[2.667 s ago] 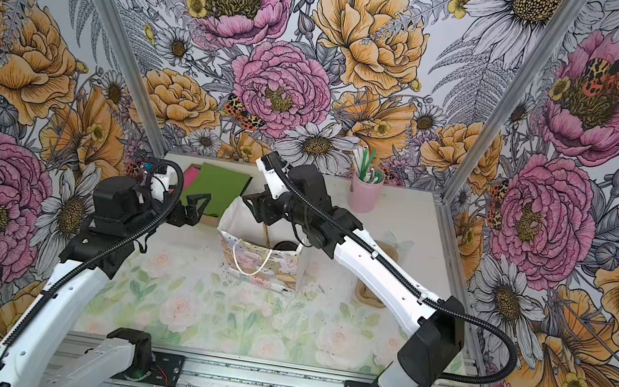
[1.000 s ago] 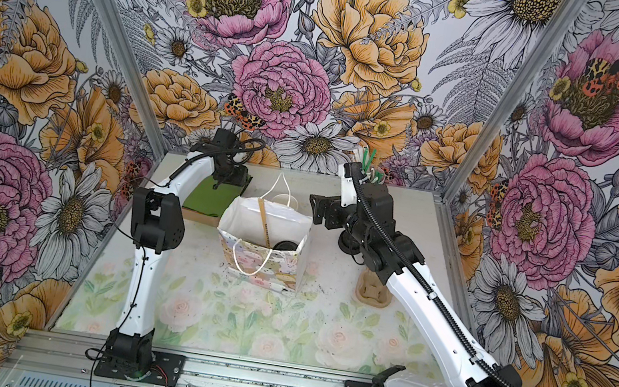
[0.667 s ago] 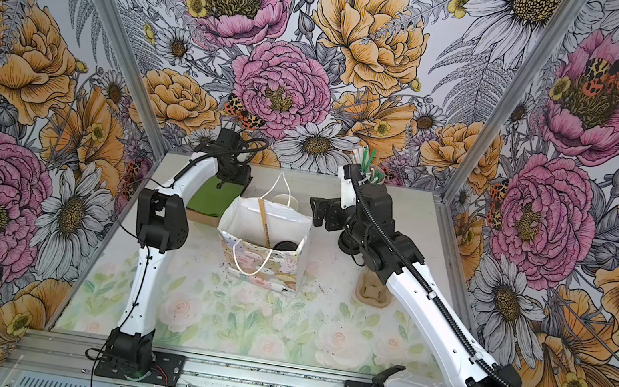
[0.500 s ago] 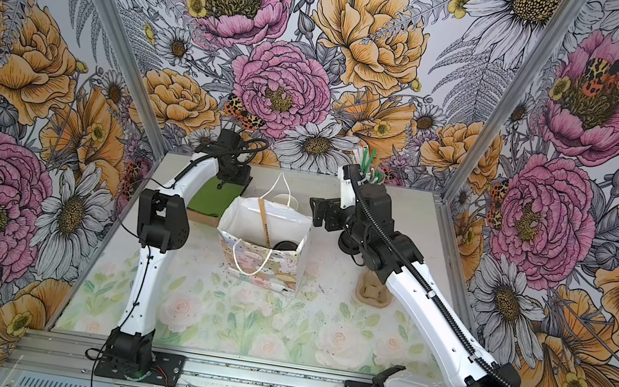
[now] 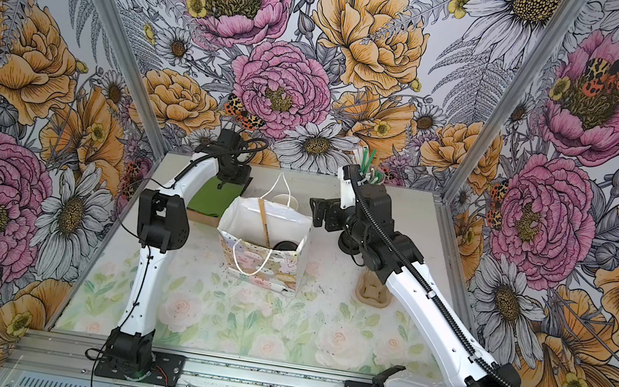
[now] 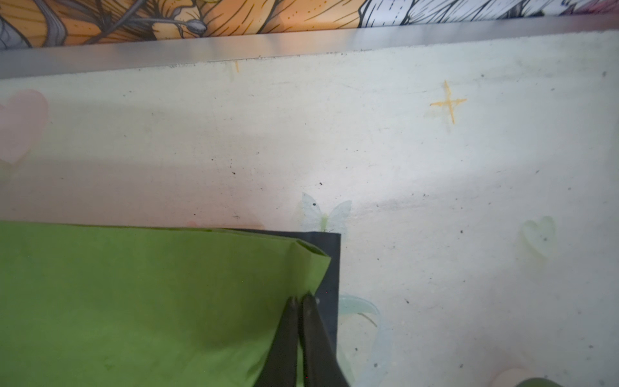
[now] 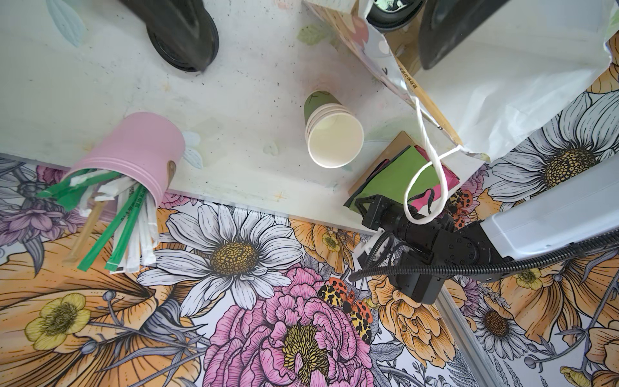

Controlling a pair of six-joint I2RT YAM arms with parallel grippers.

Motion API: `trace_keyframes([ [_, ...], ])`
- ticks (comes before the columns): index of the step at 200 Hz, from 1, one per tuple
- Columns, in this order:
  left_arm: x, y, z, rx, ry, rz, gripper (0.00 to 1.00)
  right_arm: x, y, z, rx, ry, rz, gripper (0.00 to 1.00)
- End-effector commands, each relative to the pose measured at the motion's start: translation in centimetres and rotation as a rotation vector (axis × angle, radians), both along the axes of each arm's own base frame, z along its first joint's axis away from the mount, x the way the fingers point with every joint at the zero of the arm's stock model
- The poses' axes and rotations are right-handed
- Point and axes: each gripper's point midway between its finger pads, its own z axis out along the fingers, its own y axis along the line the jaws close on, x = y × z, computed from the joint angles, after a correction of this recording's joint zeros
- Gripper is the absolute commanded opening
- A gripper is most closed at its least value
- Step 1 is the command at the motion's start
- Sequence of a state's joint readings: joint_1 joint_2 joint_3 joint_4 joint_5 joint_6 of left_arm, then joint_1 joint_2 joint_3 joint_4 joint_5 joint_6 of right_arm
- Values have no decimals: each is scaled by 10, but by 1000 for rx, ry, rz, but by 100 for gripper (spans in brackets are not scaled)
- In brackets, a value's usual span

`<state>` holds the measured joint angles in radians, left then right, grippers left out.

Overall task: Pack the takeout coffee
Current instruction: 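Pinch the top green napkin on the tray with the left gripper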

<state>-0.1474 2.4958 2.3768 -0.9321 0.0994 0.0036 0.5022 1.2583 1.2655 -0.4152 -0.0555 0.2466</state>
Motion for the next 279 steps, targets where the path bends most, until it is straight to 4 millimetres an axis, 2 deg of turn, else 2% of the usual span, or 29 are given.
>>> trace_keyframes([
  [1,4,-1,5,-7,-16,5,0,0,-6,2,-1,-1,-19,97],
  [46,2,1,47,-33,-80,10,0,0,-5,-1,-7,2,-17,97],
  [89,-7,7,89,-91,-126,26,0,0,-5,-2,-14,0,-14,97],
  [140,-21,5,120,-149,-152,6,0,1,-8,-2,-29,-10,-19,97],
  [185,-28,19,124,-165,-145,25,0,1,-7,-7,-34,0,-16,97],
  [279,-10,60,87,-186,-108,17,0,2,-3,-15,-28,26,-4,97],
])
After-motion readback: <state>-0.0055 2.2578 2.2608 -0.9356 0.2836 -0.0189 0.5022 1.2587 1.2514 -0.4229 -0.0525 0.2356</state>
